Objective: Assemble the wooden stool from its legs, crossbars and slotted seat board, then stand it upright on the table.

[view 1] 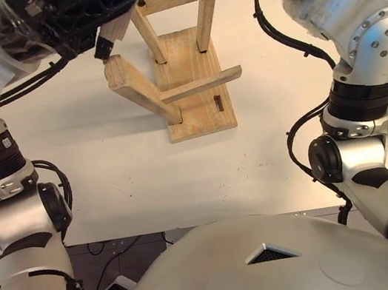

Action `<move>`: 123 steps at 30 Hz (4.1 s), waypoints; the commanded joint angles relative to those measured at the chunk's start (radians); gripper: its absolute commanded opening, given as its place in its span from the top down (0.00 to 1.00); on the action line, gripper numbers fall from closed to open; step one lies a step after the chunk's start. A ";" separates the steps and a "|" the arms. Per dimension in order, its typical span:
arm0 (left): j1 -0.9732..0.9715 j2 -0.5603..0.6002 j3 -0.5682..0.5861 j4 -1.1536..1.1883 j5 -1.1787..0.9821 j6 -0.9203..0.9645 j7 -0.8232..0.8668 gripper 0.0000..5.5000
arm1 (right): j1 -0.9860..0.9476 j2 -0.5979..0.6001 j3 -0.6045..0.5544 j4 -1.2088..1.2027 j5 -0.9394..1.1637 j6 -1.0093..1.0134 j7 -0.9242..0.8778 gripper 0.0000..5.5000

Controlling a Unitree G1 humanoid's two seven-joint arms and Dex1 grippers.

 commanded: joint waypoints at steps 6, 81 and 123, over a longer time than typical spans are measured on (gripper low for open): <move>-0.035 0.101 -0.034 0.142 0.150 -0.006 -0.126 0.35 | 0.177 -0.138 0.007 -0.064 -0.278 -0.146 0.143 0.63; 0.169 -0.181 0.236 0.257 0.395 -0.340 0.433 0.02 | 0.084 -0.466 0.410 0.493 -0.897 -0.574 0.964 0.63; -0.632 -0.043 -0.442 0.242 0.747 -0.160 -0.226 0.02 | 0.006 -0.443 0.684 0.551 -1.154 -0.475 0.768 0.63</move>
